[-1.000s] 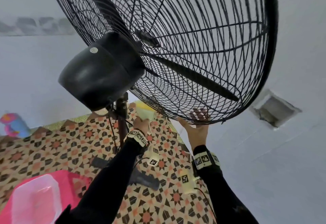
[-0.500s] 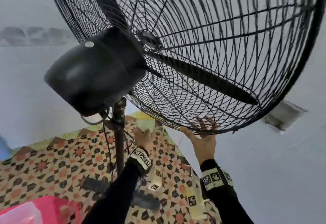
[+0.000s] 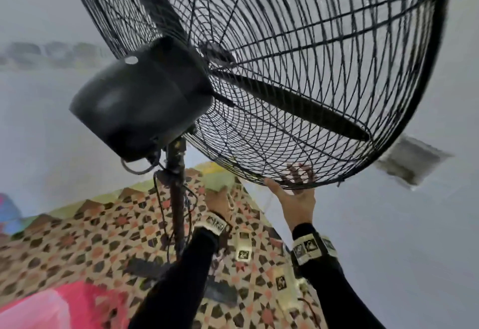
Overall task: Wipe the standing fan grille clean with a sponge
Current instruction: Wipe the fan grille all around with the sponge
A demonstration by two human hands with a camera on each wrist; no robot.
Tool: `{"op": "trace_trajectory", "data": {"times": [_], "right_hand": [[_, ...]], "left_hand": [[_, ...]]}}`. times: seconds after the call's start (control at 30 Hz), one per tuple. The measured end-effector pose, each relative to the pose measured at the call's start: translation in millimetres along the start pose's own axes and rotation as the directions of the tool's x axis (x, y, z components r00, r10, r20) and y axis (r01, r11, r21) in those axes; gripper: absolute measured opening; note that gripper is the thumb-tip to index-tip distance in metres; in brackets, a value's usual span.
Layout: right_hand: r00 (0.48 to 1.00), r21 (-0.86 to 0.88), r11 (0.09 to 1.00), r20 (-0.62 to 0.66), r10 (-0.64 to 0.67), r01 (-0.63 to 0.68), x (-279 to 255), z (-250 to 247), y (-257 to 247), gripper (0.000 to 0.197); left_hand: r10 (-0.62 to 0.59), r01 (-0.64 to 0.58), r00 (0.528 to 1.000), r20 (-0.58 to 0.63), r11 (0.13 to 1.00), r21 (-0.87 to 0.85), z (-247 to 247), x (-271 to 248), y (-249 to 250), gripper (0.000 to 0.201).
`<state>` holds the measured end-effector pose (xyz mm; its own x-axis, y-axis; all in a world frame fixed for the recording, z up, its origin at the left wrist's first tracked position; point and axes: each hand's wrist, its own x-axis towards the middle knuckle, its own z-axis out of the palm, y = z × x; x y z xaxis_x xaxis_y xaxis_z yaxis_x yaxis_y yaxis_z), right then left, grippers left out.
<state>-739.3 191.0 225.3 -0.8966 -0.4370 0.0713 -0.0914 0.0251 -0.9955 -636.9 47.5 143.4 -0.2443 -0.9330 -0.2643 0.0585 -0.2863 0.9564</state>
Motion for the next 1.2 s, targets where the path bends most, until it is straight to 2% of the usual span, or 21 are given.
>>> {"op": "trace_trajectory", "data": {"times": [0.1, 0.17, 0.2, 0.27, 0.3, 0.37, 0.43, 0.47, 0.53, 0.6, 0.63, 0.67, 0.7, 0.77, 0.83, 0.87, 0.93, 1.0, 1.1, 1.13, 1.2], "right_hand": [[0.999, 0.03, 0.999, -0.028, -0.032, 0.033, -6.6, 0.1, -2.0, 0.114], [0.999, 0.044, 0.998, -0.026, -0.035, 0.036, -8.1, 1.8, -6.1, 0.102], [0.999, 0.045, 0.999, -0.023, -0.028, 0.029, -8.0, 2.0, -6.6, 0.101], [0.999, 0.032, 0.999, -0.016, -0.03, 0.03, -4.5, 1.3, -6.7, 0.101], [1.0, 0.023, 0.999, -0.007, -0.024, 0.024, -4.8, 1.2, -5.8, 0.101], [1.0, 0.035, 0.999, -0.003, -0.017, 0.017, -5.8, 1.3, -3.1, 0.1], [1.0, 0.052, 0.998, -0.009, -0.029, 0.029, -10.9, 1.1, -6.6, 0.097], [0.999, 0.045, 0.998, -0.013, -0.031, 0.032, -13.6, 1.1, -9.2, 0.097], [0.999, 0.023, 0.999, -0.018, -0.039, 0.039, -16.4, 1.7, -14.8, 0.097], [0.998, -0.001, 0.998, -0.02, -0.056, 0.056, -15.4, 0.2, -18.5, 0.087], [0.998, -0.012, 0.998, -0.016, -0.057, 0.057, -14.1, -0.6, -19.4, 0.083], [0.998, -0.019, 0.998, -0.009, -0.057, 0.057, -13.0, -1.1, -20.0, 0.081], [0.998, -0.025, 0.998, -0.002, -0.058, 0.058, -13.2, -1.2, -19.5, 0.079], [0.998, -0.03, 0.998, 0.001, -0.058, 0.058, -15.4, -1.5, -19.8, 0.078], [0.999, -0.026, 0.999, -0.002, -0.046, 0.046, -19.1, -1.4, -18.4, 0.08], [0.999, -0.023, 0.999, -0.004, -0.043, 0.043, -20.7, -1.4, -17.9, 0.082], [0.999, -0.018, 0.999, -0.001, -0.044, 0.044, -23.1, -2.1, -19.1, 0.083], [0.999, -0.008, 0.999, 0.013, -0.052, 0.052, -22.8, -3.3, -20.9, 0.083], [0.999, -0.009, 0.999, 0.018, -0.047, 0.048, -20.9, -3.1, -21.1, 0.087], [0.999, -0.019, 0.999, 0.012, -0.05, 0.05, -21.6, -2.3, -20.8, 0.089], [0.998, -0.022, 0.998, 0.006, -0.056, 0.056, -24.0, -0.2, -20.8, 0.084]], "left_hand": [[-0.073, 0.076, 0.996, 0.059, 0.995, -0.062, 2.2, -15.3, 12.9, 0.021], [-0.058, 0.069, 0.971, 0.232, 0.997, -0.043, -8.9, -42.9, 5.8, 0.017], [-0.044, 0.05, 0.942, 0.333, 0.999, -0.012, -15.2, -58.4, 3.6, 0.013], [-0.02, 0.004, 0.906, 0.423, 0.999, 0.038, -27.4, -54.4, -2.7, 0.019], [-0.013, 0.002, 0.929, 0.37, 1.0, 0.03, -31.6, -42.1, -1.3, 0.028], [-0.063, 0.058, 0.989, 0.135, 0.998, 0.04, -33.2, 17.1, -15.9, 0.069], [-0.052, 0.044, 0.998, 0.047, 0.986, 0.16, -31.1, 65.8, -25.1, 0.082], [-0.026, 0.007, 0.997, 0.074, 0.97, 0.243, -31.0, 66.5, -19.5, 0.081], [0.024, -0.082, 0.986, 0.165, 0.93, 0.357, -33.6, 6.8, 22.8, 0.056], [0.079, -0.229, 0.929, 0.362, 0.891, 0.392, -40.8, -33.7, 31.0, 0.026], [0.092, -0.286, 0.887, 0.452, 0.879, 0.382, -46.4, -45.7, 29.6, 0.024], [0.089, -0.297, 0.87, 0.485, 0.879, 0.373, -52.8, -47.0, 25.5, 0.026], [0.098, -0.261, 0.887, 0.452, 0.913, 0.314, -58.4, -45.7, 27.0, 0.027], [0.07, -0.132, 0.966, 0.251, 0.961, 0.243, -64.7, -22.7, 29.9, 0.03], [0.065, -0.086, 0.995, 0.074, 0.941, 0.327, -64.8, -2.3, 37.2, 0.031], [0.105, -0.112, 0.994, 0.04, 0.912, 0.396, -60.0, 2.2, 41.7, 0.037], [0.193, -0.205, 0.978, 0.081, 0.816, 0.54, -50.0, -7.3, 56.9, 0.048], [0.261, -0.325, 0.945, 0.197, 0.692, 0.645, -47.2, -26.4, 72.4, 0.04], [0.234, -0.418, 0.903, 0.36, 0.667, 0.616, -60.1, -38.5, 80.3, 0.038], [0.235, -0.413, 0.906, 0.351, 0.665, 0.622, -65.1, -37.1, 81.4, 0.036], [0.229, -0.32, 0.947, 0.224, 0.656, 0.684, -67.5, -29.8, 89.5, 0.036]]}}
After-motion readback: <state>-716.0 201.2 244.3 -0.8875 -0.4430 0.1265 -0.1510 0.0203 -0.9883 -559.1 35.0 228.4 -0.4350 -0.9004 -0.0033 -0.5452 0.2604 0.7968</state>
